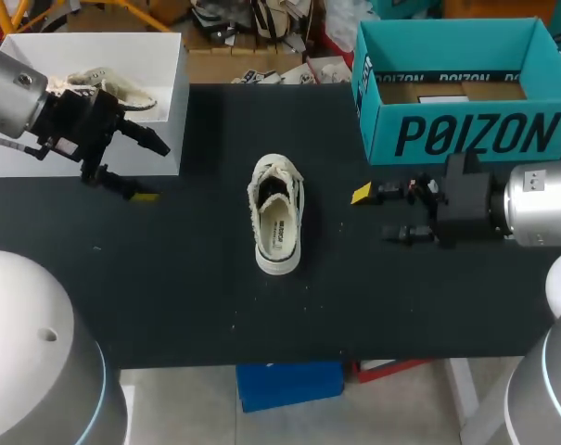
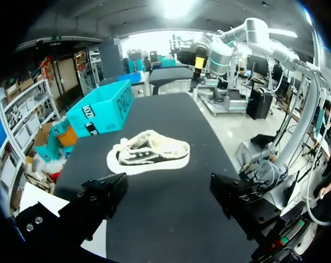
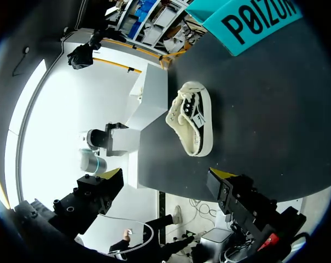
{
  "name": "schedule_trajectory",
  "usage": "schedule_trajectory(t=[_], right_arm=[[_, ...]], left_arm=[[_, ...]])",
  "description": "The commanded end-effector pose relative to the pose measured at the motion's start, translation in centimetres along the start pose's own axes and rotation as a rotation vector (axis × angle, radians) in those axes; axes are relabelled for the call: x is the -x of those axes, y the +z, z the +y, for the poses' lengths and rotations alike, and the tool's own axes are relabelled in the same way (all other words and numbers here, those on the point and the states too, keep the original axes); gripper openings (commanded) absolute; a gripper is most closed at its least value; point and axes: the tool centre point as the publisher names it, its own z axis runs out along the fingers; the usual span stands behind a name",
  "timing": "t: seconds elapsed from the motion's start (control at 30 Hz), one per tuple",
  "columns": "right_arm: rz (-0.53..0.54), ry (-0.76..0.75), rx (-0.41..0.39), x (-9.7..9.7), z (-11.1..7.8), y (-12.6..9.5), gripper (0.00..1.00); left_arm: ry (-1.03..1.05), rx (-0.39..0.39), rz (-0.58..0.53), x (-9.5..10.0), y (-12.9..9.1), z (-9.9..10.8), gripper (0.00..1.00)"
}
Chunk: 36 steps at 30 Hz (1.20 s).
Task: Take the shoe out of the shoebox, open the shoe tongue, remove and reinsert the insole, then place the shoe into the shoebox
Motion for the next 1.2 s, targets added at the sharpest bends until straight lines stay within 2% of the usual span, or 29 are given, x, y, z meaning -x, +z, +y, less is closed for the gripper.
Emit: schedule_trajectory(t=[0.03, 0.43, 0.47, 0.67, 0.93, 1.0, 1.2], right_arm=[[-0.002, 0.001, 0.000, -0.1, 0.0, 0.1, 1.00], [-0.002, 0.001, 0.000, -0.1, 0.0, 0.1, 1.00], [-0.020, -0.006, -0.024, 0.1, 0.6, 0.3, 1.00], [-0.190, -0.066, -0.167, 0.2, 2.2, 1.2, 1.00], [-0.360, -0.112, -0.244, -0.3, 4.2, 2.1, 1.00], [-0.463, -0.134, -0.283, -0.1, 4.9, 2.5, 1.00], [-0.625, -0.188, -0.324, -0.4, 6.5, 3.6, 1.00]], left_arm=[[0.001, 0.002, 0.002, 0.0, 0.0, 0.0, 1.00], [0.001, 0.002, 0.002, 0.0, 0.0, 0.0, 1.00], [0.001, 0.002, 0.002, 0.0, 0.0, 0.0, 1.00], [0.001, 0.002, 0.002, 0.0, 0.0, 0.0, 1.00], [0.001, 0.002, 0.002, 0.0, 0.0, 0.0, 1.00], [0.001, 0.002, 0.002, 0.0, 0.0, 0.0, 1.00], [0.001, 0.002, 0.002, 0.0, 0.0, 0.0, 1.00]])
